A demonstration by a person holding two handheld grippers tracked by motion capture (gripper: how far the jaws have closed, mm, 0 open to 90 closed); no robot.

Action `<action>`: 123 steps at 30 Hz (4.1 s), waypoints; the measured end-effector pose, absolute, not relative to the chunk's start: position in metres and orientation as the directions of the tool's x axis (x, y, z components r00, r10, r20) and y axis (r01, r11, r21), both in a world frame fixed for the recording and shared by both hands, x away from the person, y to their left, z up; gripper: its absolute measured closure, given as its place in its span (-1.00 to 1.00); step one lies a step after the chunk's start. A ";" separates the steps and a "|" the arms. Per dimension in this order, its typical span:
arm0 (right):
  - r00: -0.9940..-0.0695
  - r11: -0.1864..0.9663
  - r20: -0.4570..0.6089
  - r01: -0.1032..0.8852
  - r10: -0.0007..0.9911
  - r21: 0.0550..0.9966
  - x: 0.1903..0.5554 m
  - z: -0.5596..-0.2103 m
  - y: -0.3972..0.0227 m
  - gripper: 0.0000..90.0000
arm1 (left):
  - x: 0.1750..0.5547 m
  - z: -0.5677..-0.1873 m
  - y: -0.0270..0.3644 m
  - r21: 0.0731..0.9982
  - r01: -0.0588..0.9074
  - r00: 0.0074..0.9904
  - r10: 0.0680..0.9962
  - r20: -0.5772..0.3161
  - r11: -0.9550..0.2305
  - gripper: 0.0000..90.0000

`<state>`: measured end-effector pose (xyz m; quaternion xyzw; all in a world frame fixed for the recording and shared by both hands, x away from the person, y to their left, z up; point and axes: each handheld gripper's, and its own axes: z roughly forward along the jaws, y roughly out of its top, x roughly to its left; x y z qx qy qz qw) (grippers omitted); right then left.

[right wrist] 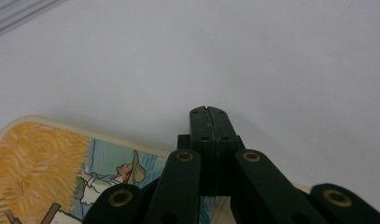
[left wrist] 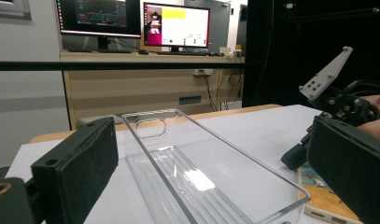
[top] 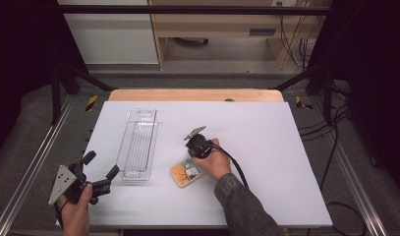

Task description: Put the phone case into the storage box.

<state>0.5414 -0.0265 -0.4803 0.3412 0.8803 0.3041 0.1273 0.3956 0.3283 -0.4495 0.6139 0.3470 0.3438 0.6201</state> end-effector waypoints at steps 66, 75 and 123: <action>-0.530 0.097 0.082 0.301 0.844 0.949 0.445 -0.448 -0.147 0.98 | 0.394 -0.453 0.317 0.999 0.015 0.548 0.836 0.033 -0.049 -0.96; -0.453 0.074 0.057 0.265 0.890 0.961 0.426 -0.448 -0.183 0.71 | 0.392 -0.451 0.318 0.999 0.010 0.548 0.836 0.030 -0.043 -0.96; -0.405 0.054 0.042 0.222 0.914 0.974 0.406 -0.471 -0.232 -0.88 | 0.387 -0.417 0.220 0.941 0.148 0.723 0.683 0.108 -0.306 -0.96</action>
